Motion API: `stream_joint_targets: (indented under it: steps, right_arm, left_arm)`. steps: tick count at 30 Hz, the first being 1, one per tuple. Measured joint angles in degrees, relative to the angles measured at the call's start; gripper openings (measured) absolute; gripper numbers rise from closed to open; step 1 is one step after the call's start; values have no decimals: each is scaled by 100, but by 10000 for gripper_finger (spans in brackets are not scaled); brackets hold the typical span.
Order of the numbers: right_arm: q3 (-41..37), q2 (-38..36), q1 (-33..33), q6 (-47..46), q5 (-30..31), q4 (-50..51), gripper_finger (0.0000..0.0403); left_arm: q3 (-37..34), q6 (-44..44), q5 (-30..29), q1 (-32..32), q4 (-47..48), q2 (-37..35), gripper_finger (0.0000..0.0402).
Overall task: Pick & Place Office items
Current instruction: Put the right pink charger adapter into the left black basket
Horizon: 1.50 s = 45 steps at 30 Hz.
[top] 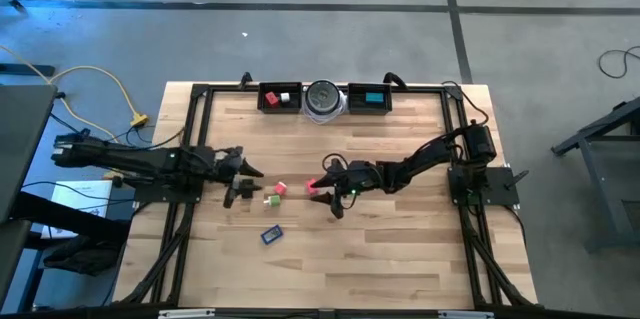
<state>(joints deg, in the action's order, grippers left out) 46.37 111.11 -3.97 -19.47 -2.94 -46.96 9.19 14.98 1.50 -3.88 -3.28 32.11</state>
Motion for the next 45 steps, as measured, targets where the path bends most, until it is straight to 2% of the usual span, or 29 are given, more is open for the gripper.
stream_joint_targets:
  steps: [7,11,14,18,22,24,33,45]
  right_arm:
    - [5,-2,0,16,2,182,193]
    - [3,-2,0,18,4,262,193]
    - [5,-2,0,18,4,308,193]
    - [5,-2,0,18,4,506,193]
    - [5,-2,0,18,4,685,193]
    - [5,-2,0,22,4,680,192]
    - [5,-2,0,136,193,553,191]
    - [7,-7,0,171,159,404,191]
  left_arm:
    - [8,-107,60,85,-1928,2449,192]
    - [337,-459,487,272,-2857,3614,187]
    - [750,-746,879,384,-2972,4195,164]
    - [1201,-992,1304,471,-2939,4555,108]
    - [1303,-1066,1322,580,-2607,4606,34]
    - [1298,-1037,1319,646,-2514,4601,10]
    - [1400,-1112,1409,717,-2368,4728,1]
    - [2039,-1329,1697,950,-2247,5983,0]
